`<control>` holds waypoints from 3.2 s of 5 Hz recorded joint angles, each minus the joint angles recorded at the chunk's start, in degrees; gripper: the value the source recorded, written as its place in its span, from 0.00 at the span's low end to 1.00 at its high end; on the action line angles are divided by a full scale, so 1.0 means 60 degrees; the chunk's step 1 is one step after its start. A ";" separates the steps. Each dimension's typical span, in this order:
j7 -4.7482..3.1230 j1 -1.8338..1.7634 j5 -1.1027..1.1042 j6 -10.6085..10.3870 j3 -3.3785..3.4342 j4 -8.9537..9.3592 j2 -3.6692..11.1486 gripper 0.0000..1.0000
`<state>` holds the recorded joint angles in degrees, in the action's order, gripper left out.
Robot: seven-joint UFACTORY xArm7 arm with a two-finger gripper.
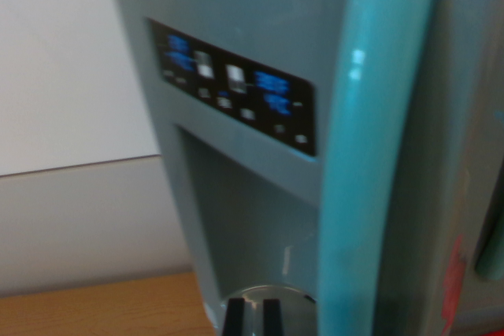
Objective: Close fridge door
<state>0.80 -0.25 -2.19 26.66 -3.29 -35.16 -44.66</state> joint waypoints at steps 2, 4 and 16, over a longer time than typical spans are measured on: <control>0.0000 0.0000 0.0000 0.0000 -0.0177 -0.0239 0.0453 1.00; 0.0000 0.0000 0.0000 0.0000 -0.0250 -0.0489 0.0926 1.00; 0.0000 0.0004 0.0000 -0.0003 -0.1277 -0.2542 0.3350 1.00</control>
<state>0.80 -0.22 -2.19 26.64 -10.95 -50.41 -24.56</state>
